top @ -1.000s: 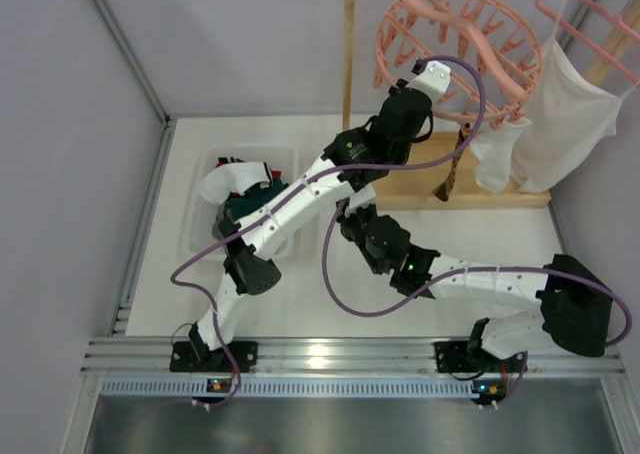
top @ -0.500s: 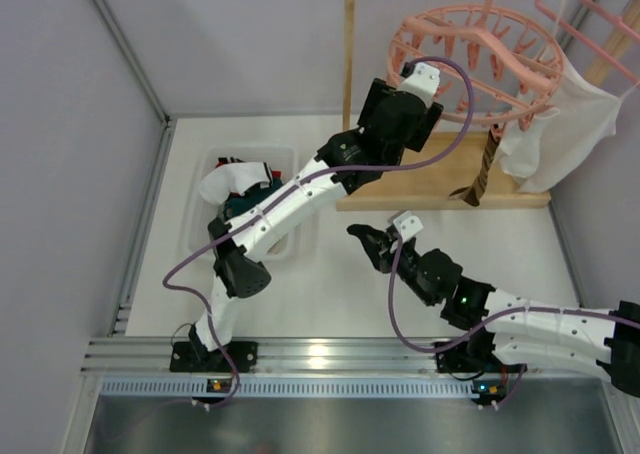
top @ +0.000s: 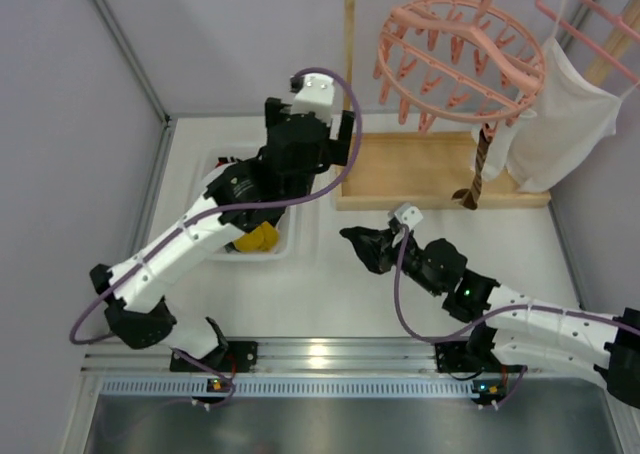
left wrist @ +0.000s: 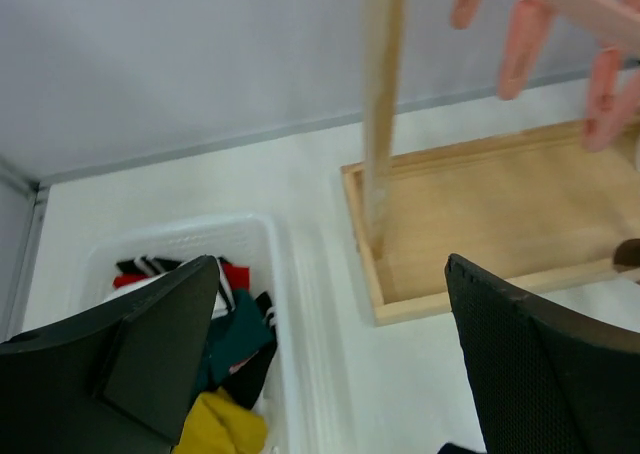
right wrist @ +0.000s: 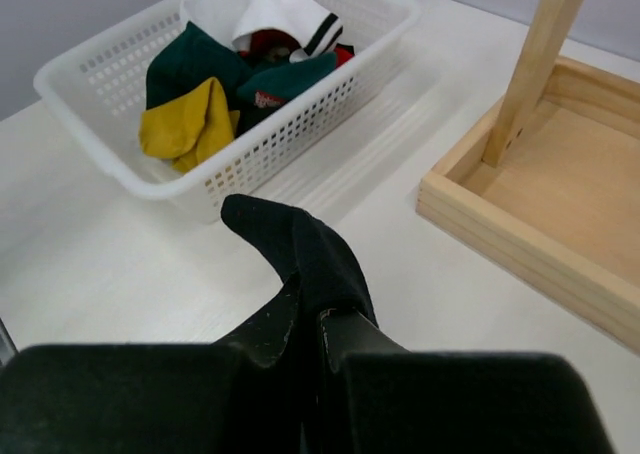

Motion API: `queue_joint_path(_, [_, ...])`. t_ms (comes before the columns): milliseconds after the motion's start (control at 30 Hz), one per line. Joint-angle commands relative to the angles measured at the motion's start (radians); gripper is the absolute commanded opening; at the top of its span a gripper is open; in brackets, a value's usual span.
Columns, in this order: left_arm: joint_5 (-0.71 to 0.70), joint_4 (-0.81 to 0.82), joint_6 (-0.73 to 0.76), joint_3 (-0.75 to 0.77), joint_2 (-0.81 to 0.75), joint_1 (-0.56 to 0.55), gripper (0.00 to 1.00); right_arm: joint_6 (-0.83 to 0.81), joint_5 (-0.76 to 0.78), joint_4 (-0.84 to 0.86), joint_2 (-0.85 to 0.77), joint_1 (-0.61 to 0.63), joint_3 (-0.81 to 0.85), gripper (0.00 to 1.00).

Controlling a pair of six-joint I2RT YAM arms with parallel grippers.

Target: Remove the socks clipped to the hanger

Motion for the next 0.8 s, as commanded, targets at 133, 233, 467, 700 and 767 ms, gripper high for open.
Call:
queue_joint_path(133, [-0.092, -0.174, -0.3, -0.351, -0.402, 0.224, 0.98, 0.031, -0.269, 0.08, 0.298, -0.061, 0.306, 0.0])
queue_joint_path(233, [-0.089, -0.292, -0.36, -0.422, -0.505, 0.32, 0.98, 0.048, -0.3, 0.094, 0.473, -0.07, 0.465, 0.0])
queue_joint_path(467, [-0.087, -0.361, -0.37, -0.539, -0.752, 0.364, 0.98, 0.083, -0.366, -0.019, 0.918, -0.104, 0.98, 0.0])
queue_joint_path(700, [-0.132, -0.337, -0.42, -0.715, -0.846, 0.364, 0.98, 0.088, -0.355, -0.187, 1.407, -0.111, 1.552, 0.08])
queue_joint_path(767, [-0.113, -0.307, -0.42, -0.778, -0.857, 0.366, 0.98, 0.103, -0.326, -0.231, 1.482, -0.113, 1.634, 0.04])
